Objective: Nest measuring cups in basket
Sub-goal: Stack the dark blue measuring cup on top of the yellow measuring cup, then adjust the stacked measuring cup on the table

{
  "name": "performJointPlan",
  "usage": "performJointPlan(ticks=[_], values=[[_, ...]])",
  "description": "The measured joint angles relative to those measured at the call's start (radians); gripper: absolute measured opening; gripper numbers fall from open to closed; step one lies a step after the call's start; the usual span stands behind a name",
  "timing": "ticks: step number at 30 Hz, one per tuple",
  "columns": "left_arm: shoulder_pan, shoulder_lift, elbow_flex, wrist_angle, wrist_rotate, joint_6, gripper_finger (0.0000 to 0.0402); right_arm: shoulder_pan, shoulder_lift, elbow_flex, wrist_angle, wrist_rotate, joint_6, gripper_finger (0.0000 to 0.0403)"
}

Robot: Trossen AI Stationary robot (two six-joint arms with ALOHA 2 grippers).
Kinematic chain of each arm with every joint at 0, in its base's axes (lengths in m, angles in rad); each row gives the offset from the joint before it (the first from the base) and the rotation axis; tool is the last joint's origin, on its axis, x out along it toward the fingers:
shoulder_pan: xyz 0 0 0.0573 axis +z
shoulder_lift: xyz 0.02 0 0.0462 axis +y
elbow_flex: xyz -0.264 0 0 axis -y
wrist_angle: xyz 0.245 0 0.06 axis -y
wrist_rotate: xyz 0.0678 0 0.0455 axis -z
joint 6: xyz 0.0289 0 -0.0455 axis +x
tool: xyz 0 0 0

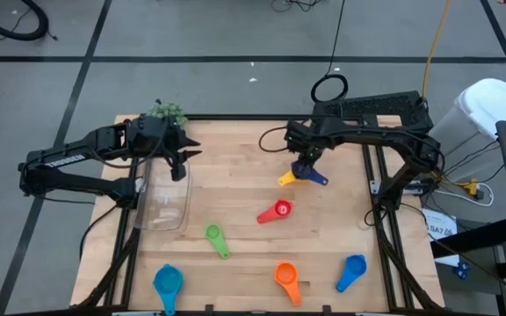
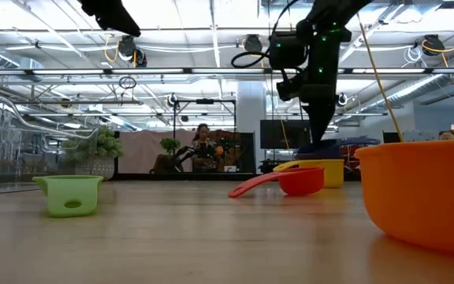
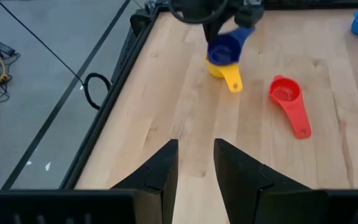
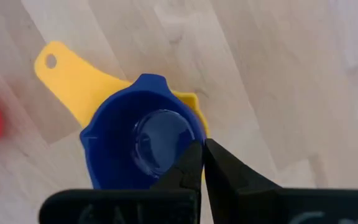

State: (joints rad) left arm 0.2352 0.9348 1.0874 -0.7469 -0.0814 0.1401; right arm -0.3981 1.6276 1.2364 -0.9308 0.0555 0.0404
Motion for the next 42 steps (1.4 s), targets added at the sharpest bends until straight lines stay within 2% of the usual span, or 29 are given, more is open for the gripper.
performJointPlan(ticks=[5, 8, 11, 17, 20, 23, 28, 34, 42], values=[[0.000, 0.000, 0.000, 0.002, 0.000, -0.009, 0.0106, 0.002, 0.000, -0.043, 0.074, -0.019, 0.001, 0.0000], [0.000, 0.000, 0.000, 0.002, 0.000, -0.015, 0.0106, 0.002, -0.003, -0.044, 0.108, -0.056, -0.018, 0.0016], [0.000, 0.000, 0.000, 0.002, 0.000, -0.019, 0.0106, 0.006, -0.026, -0.041, 0.147, -0.058, -0.026, 0.0054], [0.000, 0.000, 0.000, 0.002, 0.000, -0.021, 0.0106, 0.007, -0.103, -0.041, 0.182, -0.030, -0.014, 0.0159], [0.000, 0.000, 0.000, 0.002, 0.000, -0.021, 0.0106, 0.007, -0.148, -0.039, 0.140, 0.008, 0.001, 0.0199], [0.000, 0.000, 0.000, 0.002, 0.000, -0.023, 0.0106, 0.007, -0.175, -0.048, 0.051, 0.051, 0.044, 0.0220], [0.000, 0.000, 0.000, 0.004, 0.000, -0.026, 0.0106, 0.016, -0.199, -0.172, 0.010, 0.046, 0.106, 0.0222], [0.000, 0.012, 0.001, 0.011, 0.000, -0.043, 0.0106, 0.047, -0.199, -0.323, 0.061, 0.013, 0.155, 0.0205], [0.000, 0.144, 0.001, 0.044, -0.013, -0.044, 0.0106, 0.098, -0.199, -0.383, 0.157, -0.008, 0.179, 0.0191]])
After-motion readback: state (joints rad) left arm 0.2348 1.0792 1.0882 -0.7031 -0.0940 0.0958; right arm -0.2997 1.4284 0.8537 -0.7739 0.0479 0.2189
